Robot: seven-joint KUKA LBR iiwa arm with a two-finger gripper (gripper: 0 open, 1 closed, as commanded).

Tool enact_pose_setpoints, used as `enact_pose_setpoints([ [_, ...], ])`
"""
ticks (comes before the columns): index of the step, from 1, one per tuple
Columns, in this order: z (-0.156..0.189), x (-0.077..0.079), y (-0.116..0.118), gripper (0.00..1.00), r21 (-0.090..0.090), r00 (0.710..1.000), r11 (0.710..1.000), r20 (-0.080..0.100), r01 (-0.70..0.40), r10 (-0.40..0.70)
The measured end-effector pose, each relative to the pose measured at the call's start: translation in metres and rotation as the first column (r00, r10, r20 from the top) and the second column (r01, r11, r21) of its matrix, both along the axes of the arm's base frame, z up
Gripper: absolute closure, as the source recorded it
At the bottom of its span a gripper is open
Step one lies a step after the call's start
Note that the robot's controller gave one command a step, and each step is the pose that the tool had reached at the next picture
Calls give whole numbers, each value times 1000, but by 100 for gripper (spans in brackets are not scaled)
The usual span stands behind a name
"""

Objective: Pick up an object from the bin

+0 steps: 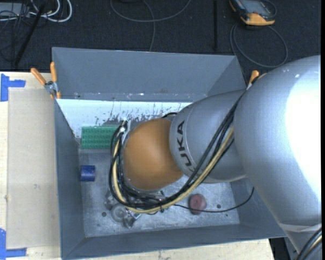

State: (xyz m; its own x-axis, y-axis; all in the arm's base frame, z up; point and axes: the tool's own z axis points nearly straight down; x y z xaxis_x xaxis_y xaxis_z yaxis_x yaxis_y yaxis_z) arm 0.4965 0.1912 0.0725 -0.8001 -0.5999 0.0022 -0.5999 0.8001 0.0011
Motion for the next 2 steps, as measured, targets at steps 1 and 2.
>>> enact_pose_setpoints([
  [1,24,0,0,100,1,1000,1000,3,6,-6],
  [2,24,0,0,100,1,1000,1000,1,12,-12],
])
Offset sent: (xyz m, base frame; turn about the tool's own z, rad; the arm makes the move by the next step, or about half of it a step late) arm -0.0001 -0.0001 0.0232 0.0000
